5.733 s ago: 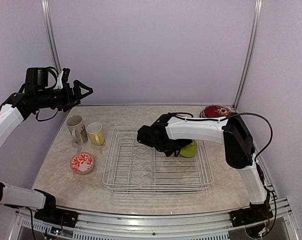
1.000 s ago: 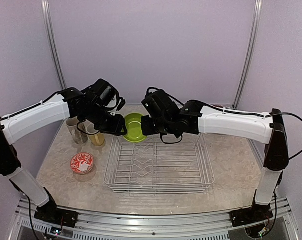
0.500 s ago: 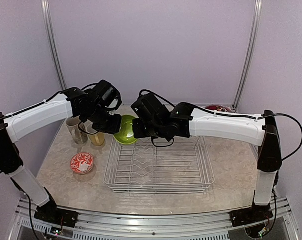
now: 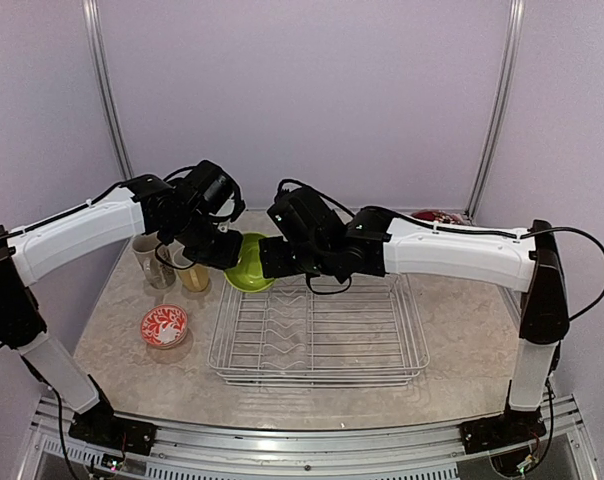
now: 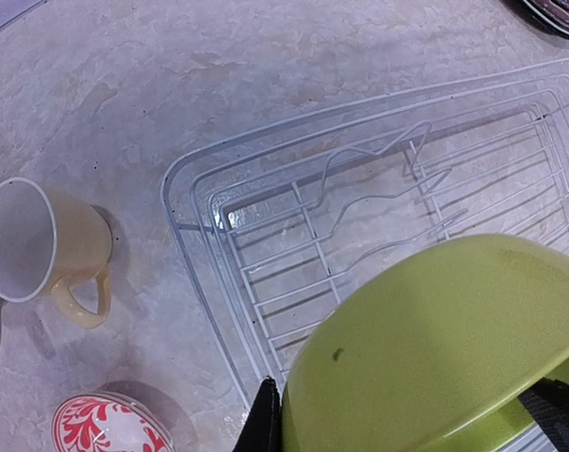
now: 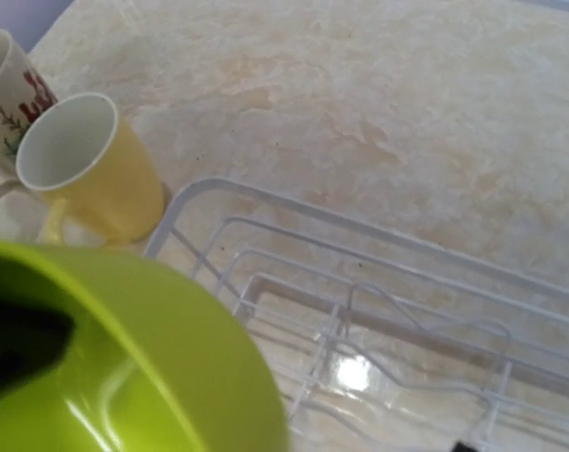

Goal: Unload the mixed dishes from the dish rack
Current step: Pass from the right arm to the left, then place the bowl in the bowl.

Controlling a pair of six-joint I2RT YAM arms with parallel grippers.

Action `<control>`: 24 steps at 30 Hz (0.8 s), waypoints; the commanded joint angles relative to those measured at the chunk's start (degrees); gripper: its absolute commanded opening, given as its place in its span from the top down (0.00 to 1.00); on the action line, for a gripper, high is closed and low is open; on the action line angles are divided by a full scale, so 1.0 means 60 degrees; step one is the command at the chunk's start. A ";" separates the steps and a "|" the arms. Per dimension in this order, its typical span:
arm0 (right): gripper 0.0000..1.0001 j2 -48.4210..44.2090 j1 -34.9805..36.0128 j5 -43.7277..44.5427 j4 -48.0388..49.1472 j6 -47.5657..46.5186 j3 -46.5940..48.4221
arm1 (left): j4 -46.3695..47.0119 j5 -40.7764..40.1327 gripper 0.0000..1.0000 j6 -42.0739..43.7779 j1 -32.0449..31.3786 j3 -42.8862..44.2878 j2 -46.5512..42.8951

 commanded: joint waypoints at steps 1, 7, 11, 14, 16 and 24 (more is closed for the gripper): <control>0.24 -0.1080 0.0005 -0.0073 0.0614 -0.0472 -0.1020 | 0.0194 0.0271 1.00 0.0152 0.0209 0.0010 -0.0338; 0.11 -0.2646 0.0030 0.0032 0.1917 -0.0832 -0.3221 | 0.0462 0.1341 1.00 -0.0100 0.0943 -0.0094 -0.0397; 0.06 -0.3447 0.0028 0.0106 0.2736 -0.0856 -0.4618 | 0.0891 0.1414 1.00 -0.0073 0.1382 -0.0391 -0.0661; 0.06 -0.3908 0.0016 0.0194 0.2754 -0.0813 -0.5065 | 0.0956 0.1265 1.00 -0.0133 0.1660 -0.0439 -0.0807; 0.04 -0.4252 0.0015 0.0265 0.2840 -0.0793 -0.5388 | 0.0761 0.0892 1.00 -0.0345 0.1781 -0.0328 -0.0884; 0.01 -0.5039 0.0003 0.0235 0.3684 -0.0842 -0.6463 | -0.0335 0.0165 1.00 -0.2718 0.2383 -0.1652 -0.2172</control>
